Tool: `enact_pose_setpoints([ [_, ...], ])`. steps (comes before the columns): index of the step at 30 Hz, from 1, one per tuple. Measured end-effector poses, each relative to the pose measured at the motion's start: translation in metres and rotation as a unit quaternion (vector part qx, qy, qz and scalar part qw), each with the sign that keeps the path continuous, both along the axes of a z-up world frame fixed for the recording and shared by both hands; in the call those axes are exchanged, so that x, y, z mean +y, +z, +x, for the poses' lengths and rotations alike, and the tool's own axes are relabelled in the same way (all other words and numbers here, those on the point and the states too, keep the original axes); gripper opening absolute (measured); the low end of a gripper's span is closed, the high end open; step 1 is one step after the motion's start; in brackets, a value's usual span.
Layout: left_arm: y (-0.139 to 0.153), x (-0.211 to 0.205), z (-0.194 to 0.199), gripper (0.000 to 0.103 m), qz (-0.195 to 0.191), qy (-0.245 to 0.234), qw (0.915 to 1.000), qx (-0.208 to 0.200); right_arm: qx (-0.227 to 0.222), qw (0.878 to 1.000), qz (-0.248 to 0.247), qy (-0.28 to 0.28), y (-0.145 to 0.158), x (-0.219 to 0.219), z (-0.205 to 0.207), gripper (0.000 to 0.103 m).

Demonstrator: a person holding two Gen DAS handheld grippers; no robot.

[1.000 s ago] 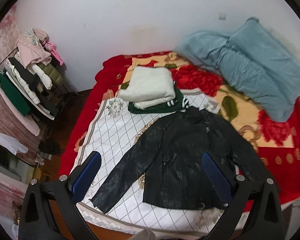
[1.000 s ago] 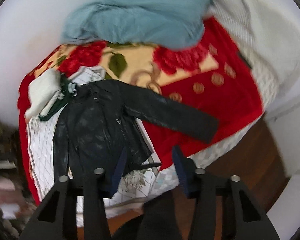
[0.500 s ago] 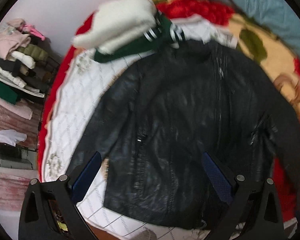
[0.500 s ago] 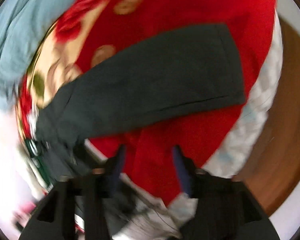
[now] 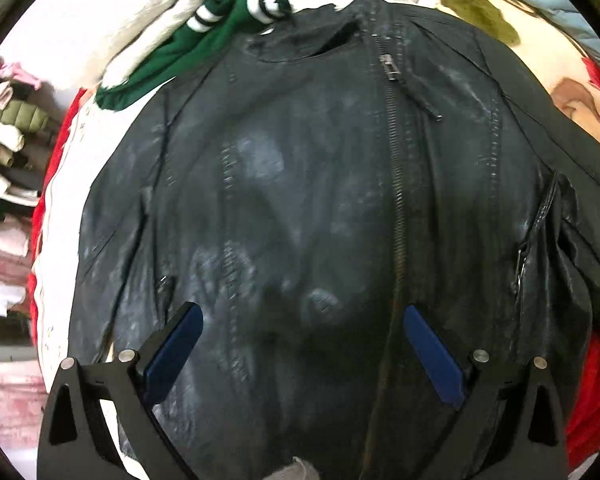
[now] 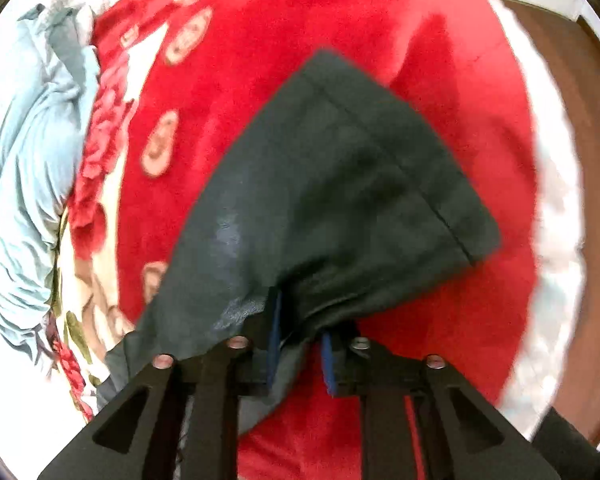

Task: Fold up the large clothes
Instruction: 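Grasp the jacket sleeve cuff with the right gripper while the left tool approaches the jacket body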

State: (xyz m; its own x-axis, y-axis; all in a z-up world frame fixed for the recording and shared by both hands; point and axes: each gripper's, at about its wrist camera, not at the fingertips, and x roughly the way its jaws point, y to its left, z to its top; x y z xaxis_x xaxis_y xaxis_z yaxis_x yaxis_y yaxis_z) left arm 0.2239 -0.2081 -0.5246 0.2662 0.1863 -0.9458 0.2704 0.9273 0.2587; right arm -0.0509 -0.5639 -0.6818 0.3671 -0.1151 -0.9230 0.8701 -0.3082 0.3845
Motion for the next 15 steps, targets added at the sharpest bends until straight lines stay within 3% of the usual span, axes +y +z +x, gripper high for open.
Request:
enact_pose_setpoints([
  [3,-0.006,-0.004,0.005,0.103,-0.008,-0.004,1.0,0.002,-0.04,0.999,-0.002,-0.023,-0.009,-0.006,-0.007,0.028],
  [4,-0.007,-0.006,0.007,0.103,-0.009,-0.004,0.9999,0.001,-0.036,0.999,-0.008,-0.022,-0.003,-0.006,-0.008,0.02],
  [5,-0.008,-0.006,0.011,0.103,-0.01,-0.005,0.9999,-0.001,-0.03,0.999,-0.029,-0.022,0.008,-0.004,-0.005,0.01],
  [7,-0.007,-0.004,0.014,0.103,-0.008,-0.006,0.9999,-0.005,-0.023,0.998,-0.053,-0.018,0.028,-0.001,0.006,0.007],
  [11,-0.002,0.01,0.027,0.103,-0.006,0.01,0.9999,-0.011,-0.027,0.995,-0.099,0.005,0.083,0.004,0.023,0.005],
  [15,-0.005,0.026,0.041,0.103,-0.006,0.037,0.9992,0.012,-0.036,0.986,-0.15,0.067,0.142,0.014,0.067,0.005],
])
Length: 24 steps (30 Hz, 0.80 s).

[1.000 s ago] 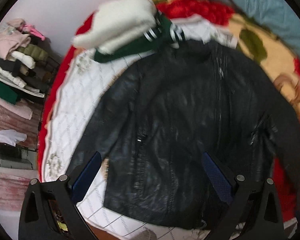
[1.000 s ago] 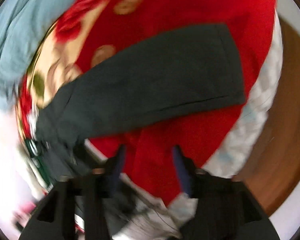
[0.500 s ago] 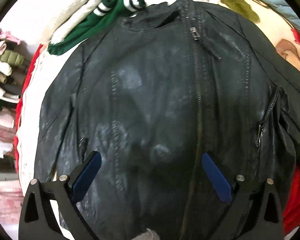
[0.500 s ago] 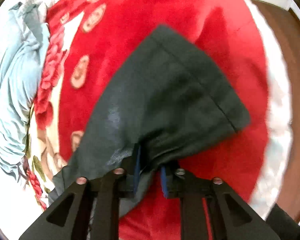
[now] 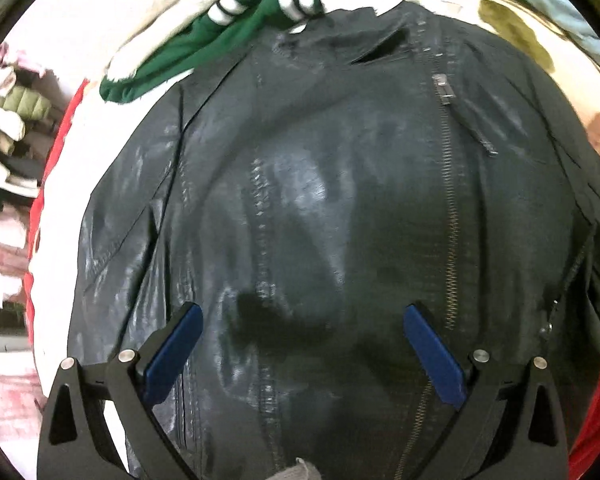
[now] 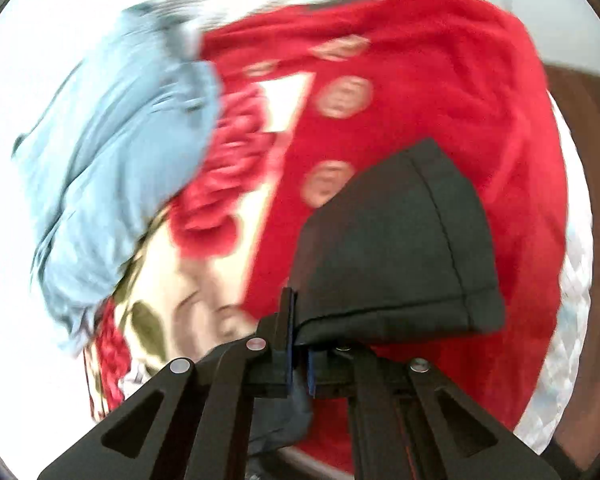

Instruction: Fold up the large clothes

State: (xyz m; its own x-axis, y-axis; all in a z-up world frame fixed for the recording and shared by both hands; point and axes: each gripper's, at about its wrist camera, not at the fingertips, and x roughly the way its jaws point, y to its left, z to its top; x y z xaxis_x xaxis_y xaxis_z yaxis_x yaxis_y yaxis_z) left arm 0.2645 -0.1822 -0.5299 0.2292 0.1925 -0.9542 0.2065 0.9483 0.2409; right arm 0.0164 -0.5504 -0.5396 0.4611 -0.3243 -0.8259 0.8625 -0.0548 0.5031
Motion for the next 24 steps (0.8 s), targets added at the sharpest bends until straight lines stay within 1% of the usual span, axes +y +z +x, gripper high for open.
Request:
enact_pose_setpoints([
  [3,0.001,0.012,0.006,0.103,-0.003,0.024,0.9997,0.01,-0.014,0.998,-0.018,0.056,0.03,0.017,0.037,0.005],
  [5,0.005,0.019,0.01,0.103,-0.004,0.032,0.9995,0.005,-0.025,0.995,-0.02,0.1,0.042,0.034,0.07,0.005],
  [7,0.009,0.029,0.013,0.103,-0.004,0.038,0.9993,-0.002,-0.023,0.989,-0.026,0.145,0.051,0.057,0.105,0.004],
  [9,0.012,0.042,0.016,0.103,0.0,0.045,0.999,-0.009,-0.023,0.98,-0.028,0.196,0.053,0.084,0.142,0.004],
  [10,0.013,0.048,0.018,0.103,0.001,0.049,0.9987,-0.011,-0.02,0.973,-0.028,0.23,0.052,0.105,0.166,0.004],
  [11,0.013,0.06,0.02,0.103,0.005,0.056,0.9983,-0.014,-0.022,0.967,-0.027,0.251,0.048,0.12,0.176,0.005],
  [12,0.012,0.07,0.022,0.103,0.008,0.063,0.9978,-0.015,-0.02,0.956,-0.028,0.29,0.045,0.147,0.202,0.005],
  [13,0.01,0.083,0.022,0.103,0.014,0.073,0.9971,-0.017,-0.017,0.948,-0.033,0.316,0.043,0.167,0.216,0.004],
  [14,0.009,0.096,0.023,0.103,0.019,0.081,0.9964,-0.016,-0.009,0.934,-0.041,0.356,0.038,0.196,0.24,0.004],
  [15,0.006,0.111,0.023,0.103,0.026,0.093,0.9952,-0.014,0.0,0.922,-0.049,0.384,0.033,0.218,0.255,0.004],
  [16,0.003,0.125,0.025,0.103,0.036,0.104,0.9939,-0.011,0.011,0.907,-0.059,0.416,0.027,0.245,0.272,0.004],
  [18,-0.004,0.15,0.023,0.103,0.051,0.126,0.9907,-0.002,0.037,0.872,-0.08,0.481,0.01,0.301,0.301,0.004],
  [20,-0.011,0.184,0.023,0.103,0.057,0.158,0.9858,0.01,0.069,0.822,-0.107,0.555,-0.013,0.365,0.327,0.004],
  [21,-0.012,0.195,0.021,0.103,0.06,0.169,0.9837,0.012,0.083,0.794,-0.115,0.591,-0.025,0.392,0.334,0.004],
  [22,-0.013,0.211,0.019,0.103,0.064,0.183,0.9809,0.014,0.097,0.772,-0.119,0.617,-0.037,0.403,0.343,0.004],
  [24,-0.014,0.232,0.016,0.103,0.067,0.2,0.9773,0.018,0.124,0.711,-0.119,0.681,-0.063,0.449,0.348,0.004],
])
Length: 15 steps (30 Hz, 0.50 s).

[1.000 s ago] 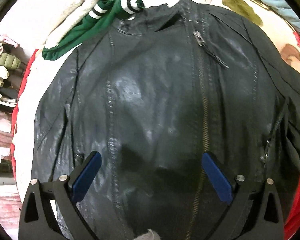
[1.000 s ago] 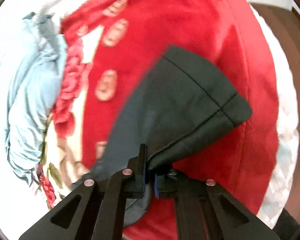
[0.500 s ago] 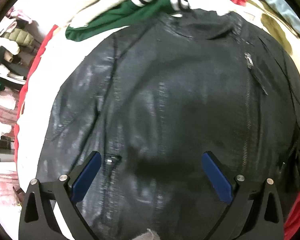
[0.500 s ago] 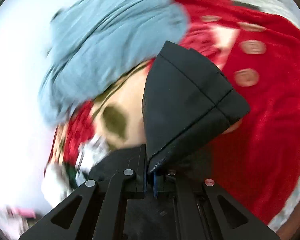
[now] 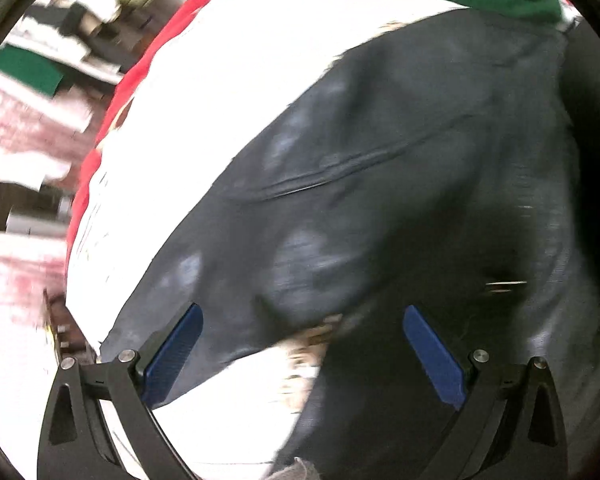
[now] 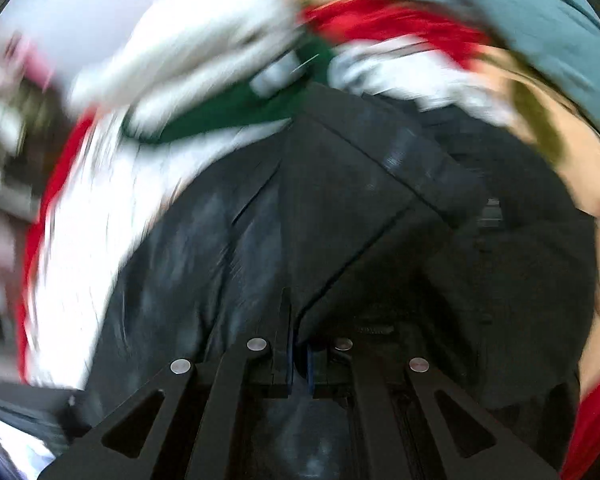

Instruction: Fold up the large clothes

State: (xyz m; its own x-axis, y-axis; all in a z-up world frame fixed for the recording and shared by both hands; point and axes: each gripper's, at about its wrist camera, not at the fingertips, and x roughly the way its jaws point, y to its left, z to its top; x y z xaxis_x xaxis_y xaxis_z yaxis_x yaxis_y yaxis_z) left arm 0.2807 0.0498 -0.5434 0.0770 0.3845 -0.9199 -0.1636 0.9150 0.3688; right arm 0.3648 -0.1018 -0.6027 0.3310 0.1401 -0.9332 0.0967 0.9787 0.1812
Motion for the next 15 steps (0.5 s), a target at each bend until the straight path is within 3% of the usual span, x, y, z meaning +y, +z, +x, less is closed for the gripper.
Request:
enact_pose_setpoints([
  [2,0.002,0.016,-0.005,0.103,0.005,0.009,0.9999,0.003,0.035,0.998,-0.008,0.051,-0.016,0.018,-0.001,0.009],
  [4,0.006,0.025,-0.01,0.103,0.008,0.012,0.9999,0.0,0.049,0.996,0.035,0.06,-0.017,0.012,-0.011,0.015],
  [6,0.013,0.028,-0.009,0.103,0.003,0.015,0.9999,-0.003,0.052,0.994,0.084,0.043,-0.006,-0.007,-0.025,0.041],
  [7,0.018,0.025,-0.011,0.103,-0.002,0.016,0.9998,-0.008,0.046,0.992,0.113,0.028,0.003,-0.021,-0.037,0.06],
  [8,0.024,0.025,-0.011,0.103,-0.007,0.017,0.9997,-0.016,0.039,0.99,0.135,0.01,0.013,-0.038,-0.049,0.066],
  [12,0.045,-0.003,-0.001,0.103,-0.033,0.0,0.9981,-0.053,0.043,0.983,0.145,-0.103,0.037,-0.117,-0.105,0.066],
  [15,0.032,-0.023,0.016,0.103,-0.022,-0.032,0.9967,-0.071,0.064,0.981,0.077,-0.164,0.032,-0.164,-0.146,0.066],
])
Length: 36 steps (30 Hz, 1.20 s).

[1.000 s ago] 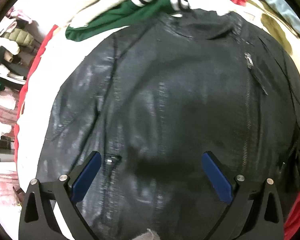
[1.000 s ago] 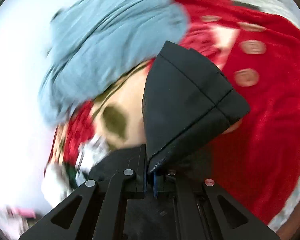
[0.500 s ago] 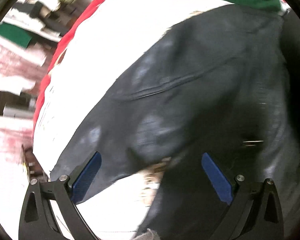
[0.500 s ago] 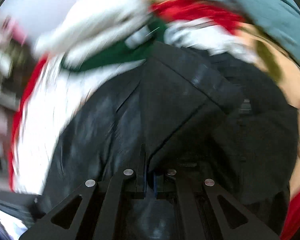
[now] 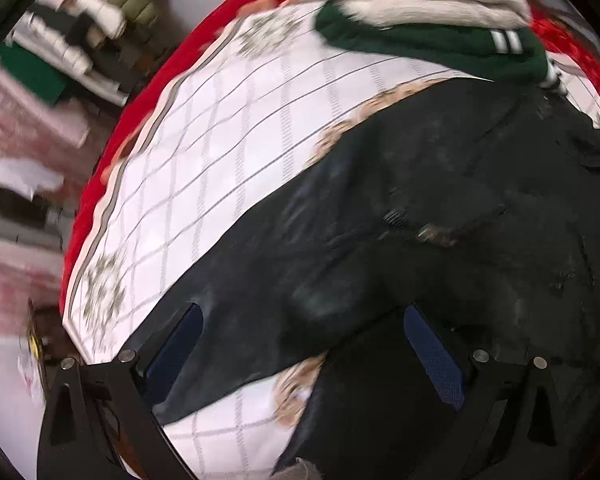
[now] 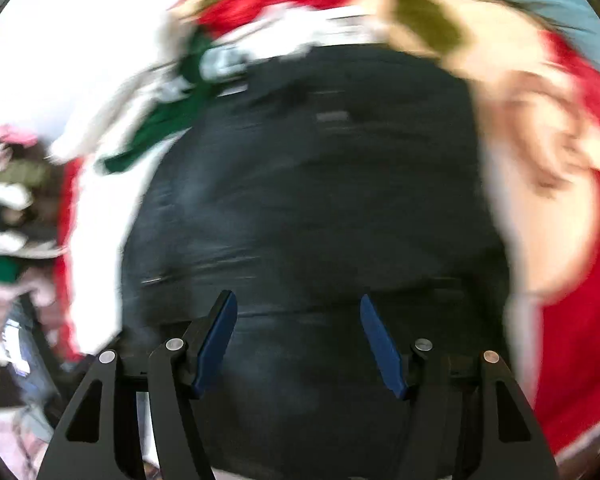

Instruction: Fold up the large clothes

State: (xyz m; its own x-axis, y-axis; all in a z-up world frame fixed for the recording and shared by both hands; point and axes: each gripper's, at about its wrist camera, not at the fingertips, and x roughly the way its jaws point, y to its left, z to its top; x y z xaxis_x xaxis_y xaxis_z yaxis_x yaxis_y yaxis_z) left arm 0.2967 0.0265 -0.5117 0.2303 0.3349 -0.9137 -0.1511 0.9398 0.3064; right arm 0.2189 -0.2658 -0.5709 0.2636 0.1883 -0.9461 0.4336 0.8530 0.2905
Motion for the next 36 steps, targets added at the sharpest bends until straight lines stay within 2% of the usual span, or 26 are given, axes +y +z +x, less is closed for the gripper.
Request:
enact_pose_setpoints([
  [4,-0.04,-0.018,0.023,0.103,0.044,-0.034,0.9985,0.003,0.061,0.995,-0.08,0.003,-0.033,-0.034,-0.01,0.066],
  [5,-0.05,-0.023,0.029,0.103,0.06,-0.045,0.9972,0.005,0.075,0.992,-0.103,0.017,-0.039,-0.041,-0.007,0.066],
  [6,-0.059,-0.028,0.037,0.103,0.074,-0.058,0.9955,0.006,0.099,0.983,-0.151,0.039,-0.05,-0.041,-0.003,0.066],
  [8,-0.068,-0.036,0.048,0.103,0.087,-0.071,0.9937,0.006,0.091,0.975,-0.196,0.053,-0.059,-0.047,-0.001,0.065],
  [10,-0.071,-0.046,0.058,0.103,0.095,-0.078,0.9924,0.001,0.079,0.969,-0.232,0.02,-0.061,-0.062,-0.002,0.063],
  [12,-0.07,-0.052,0.065,0.103,0.095,-0.088,0.9916,-0.007,0.081,0.975,-0.205,-0.041,-0.065,-0.084,-0.012,0.063],
  [14,-0.066,-0.053,0.067,0.103,0.097,-0.088,0.9914,-0.006,0.093,0.978,-0.173,-0.067,-0.069,-0.094,-0.022,0.063],
  [19,-0.034,-0.035,0.051,0.103,0.065,-0.059,0.9961,-0.01,0.119,0.978,-0.153,-0.074,-0.047,-0.087,-0.038,0.063],
  [22,-0.004,0.012,0.022,0.103,0.035,-0.017,0.9989,-0.028,0.1,0.983,-0.142,-0.063,-0.026,-0.071,-0.047,0.063],
  [24,0.001,0.048,0.002,0.103,0.01,0.02,0.9997,-0.003,0.089,0.985,-0.137,-0.047,-0.02,-0.056,-0.046,0.063],
  [25,0.0,0.068,-0.009,0.103,-0.005,0.045,0.9989,0.013,0.088,0.986,-0.132,-0.041,-0.02,-0.049,-0.031,0.063],
  [26,-0.002,0.101,-0.032,0.102,-0.042,0.094,0.9941,0.033,0.086,0.988,-0.125,-0.033,-0.022,-0.04,-0.03,0.063],
  [28,-0.004,0.137,-0.062,0.102,-0.082,0.152,0.9842,0.04,0.089,0.99,-0.113,-0.004,-0.029,-0.013,-0.02,0.063],
  [29,-0.007,0.162,-0.087,0.102,-0.112,0.193,0.9743,0.033,0.094,0.989,-0.111,0.009,-0.028,0.007,-0.011,0.063],
  [31,-0.014,0.185,-0.113,0.102,-0.134,0.234,0.9624,0.028,0.094,0.988,-0.116,0.035,-0.03,0.032,-0.002,0.063],
  [32,-0.021,0.197,-0.125,0.102,-0.156,0.259,0.9527,0.029,0.093,0.987,-0.123,0.049,-0.031,0.045,0.001,0.063],
  [35,-0.039,0.232,-0.161,0.097,-0.264,0.356,0.8964,-0.014,0.095,0.984,-0.129,0.082,-0.035,0.074,0.003,0.063],
  [36,-0.044,0.241,-0.169,0.095,-0.284,0.383,0.8785,-0.031,0.096,0.983,-0.13,0.09,-0.036,0.08,0.004,0.063],
])
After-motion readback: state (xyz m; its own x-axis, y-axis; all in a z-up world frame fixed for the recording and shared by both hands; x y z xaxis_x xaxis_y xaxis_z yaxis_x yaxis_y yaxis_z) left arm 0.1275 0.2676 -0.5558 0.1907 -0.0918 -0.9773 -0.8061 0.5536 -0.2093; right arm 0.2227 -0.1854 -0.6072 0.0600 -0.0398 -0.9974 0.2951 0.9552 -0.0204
